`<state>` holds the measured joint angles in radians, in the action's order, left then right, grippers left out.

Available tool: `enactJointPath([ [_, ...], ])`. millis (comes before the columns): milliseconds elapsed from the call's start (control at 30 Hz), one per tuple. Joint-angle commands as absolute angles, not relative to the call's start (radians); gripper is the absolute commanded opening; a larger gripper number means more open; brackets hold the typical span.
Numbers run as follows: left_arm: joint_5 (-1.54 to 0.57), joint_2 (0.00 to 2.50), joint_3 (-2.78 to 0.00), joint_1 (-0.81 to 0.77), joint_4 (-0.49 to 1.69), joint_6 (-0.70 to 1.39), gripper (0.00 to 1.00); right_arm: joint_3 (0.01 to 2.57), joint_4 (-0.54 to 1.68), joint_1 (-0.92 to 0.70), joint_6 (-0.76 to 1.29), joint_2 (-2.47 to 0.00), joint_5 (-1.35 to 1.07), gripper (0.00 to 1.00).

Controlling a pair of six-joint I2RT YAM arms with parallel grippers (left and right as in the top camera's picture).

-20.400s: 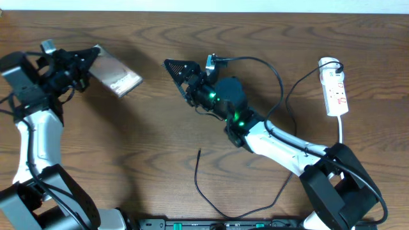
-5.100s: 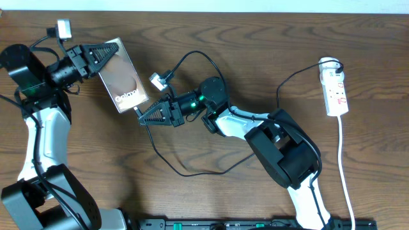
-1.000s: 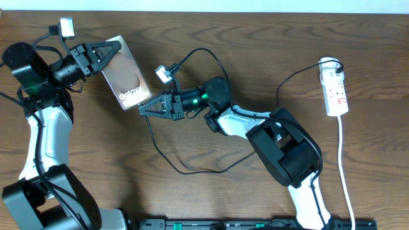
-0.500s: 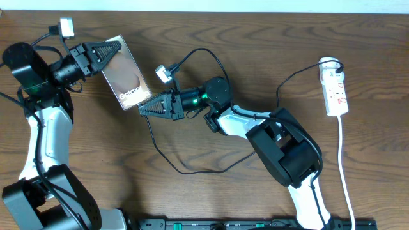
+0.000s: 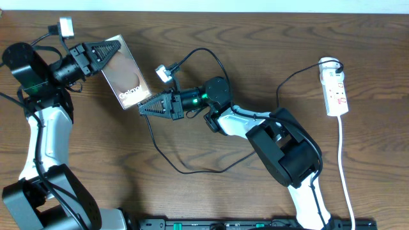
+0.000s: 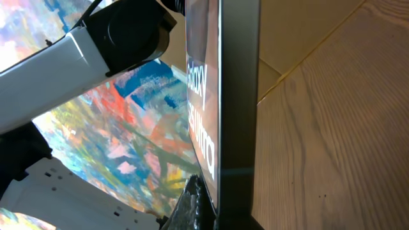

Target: Plug charger to phone and switch on socket

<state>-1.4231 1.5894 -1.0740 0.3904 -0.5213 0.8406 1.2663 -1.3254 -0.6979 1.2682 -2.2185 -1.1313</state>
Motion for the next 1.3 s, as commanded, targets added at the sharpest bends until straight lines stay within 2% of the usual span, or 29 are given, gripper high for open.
enactJointPath([
  [0,-1.526,1.575,-1.084,0.374,-0.514,0.849,0.07,1.281,-1.336,-0.682,1.271,-2.216,-0.943,0.01],
  [933,-1.531,1.575,-1.084,0.374,-0.514,0.849,0.07,1.281,-1.336,-0.681,1.279,-2.216,-0.936,0.01],
  [1267,-1.438,1.575,-1.084,0.374,-0.514,0.85,0.07,1.281,-1.33,-0.682,1.279,-2.216,-0.968,0.01],
])
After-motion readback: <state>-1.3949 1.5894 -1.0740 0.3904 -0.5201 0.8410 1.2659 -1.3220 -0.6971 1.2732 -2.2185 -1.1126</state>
